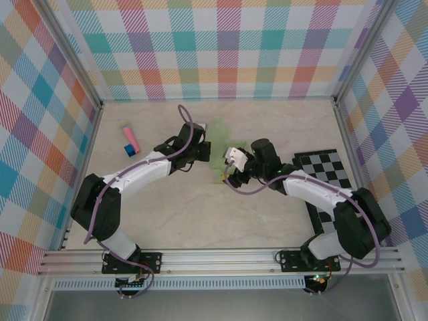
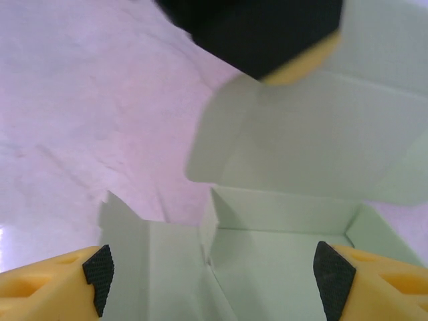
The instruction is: Fold the paper box
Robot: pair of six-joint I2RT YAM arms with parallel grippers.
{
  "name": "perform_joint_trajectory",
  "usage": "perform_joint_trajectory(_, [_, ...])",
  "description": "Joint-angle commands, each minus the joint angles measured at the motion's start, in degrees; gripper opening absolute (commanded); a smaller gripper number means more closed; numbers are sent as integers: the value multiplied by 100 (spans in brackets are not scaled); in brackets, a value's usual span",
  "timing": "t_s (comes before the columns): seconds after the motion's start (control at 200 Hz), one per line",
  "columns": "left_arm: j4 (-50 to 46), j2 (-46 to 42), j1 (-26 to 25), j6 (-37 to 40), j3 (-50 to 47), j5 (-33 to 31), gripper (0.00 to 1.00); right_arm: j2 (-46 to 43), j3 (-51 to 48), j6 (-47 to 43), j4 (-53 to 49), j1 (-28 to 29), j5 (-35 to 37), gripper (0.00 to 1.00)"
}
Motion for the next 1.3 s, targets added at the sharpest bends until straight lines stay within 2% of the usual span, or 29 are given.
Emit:
perform_joint_trajectory(0.0, [-226,111,-112,116,142,4,0,-257,320,-910,-998,-62,-1044,82])
perform_joint_trajectory(0.09, [-226,129,-108,98,168,34,0,-266,594,-1373,-1729,-59,-1392,81])
perform_joint_trajectory(0.205, [-231,150,-112,62,185,53,0,-236,577,-1608,-1851,-50,-1225,80])
perform_joint_trajectory(0.32, [-234,147,-110,44,184,63,0,38,755,-1648,-2187,-44,-1157,75])
perform_joint_trajectory(0.535, [-228,129,-112,28,169,55,0,465,679,-1395,-1903,5,-609,74])
perform_joint_trajectory(0.64, [-229,138,-110,13,164,79,0,662,648,-1205,-1645,4,-380,69])
perform_joint_trajectory(0.745, [-231,147,-112,0,177,97,0,828,663,-1061,-1489,1,-362,53])
perform_joint_trajectory(0.82, [-233,147,-112,9,186,90,0,915,661,-930,-1351,6,-328,37])
perform_joint_trajectory(0.915, [-234,138,-112,31,191,88,0,962,597,-787,-1158,0,-199,26])
perform_joint_trajectory(1.07, [-233,138,-111,72,182,78,0,988,592,-528,-1057,-61,-152,15])
perform_joint_trajectory(1.295, [-227,138,-112,104,158,98,0,1139,702,360,-879,-382,-537,12])
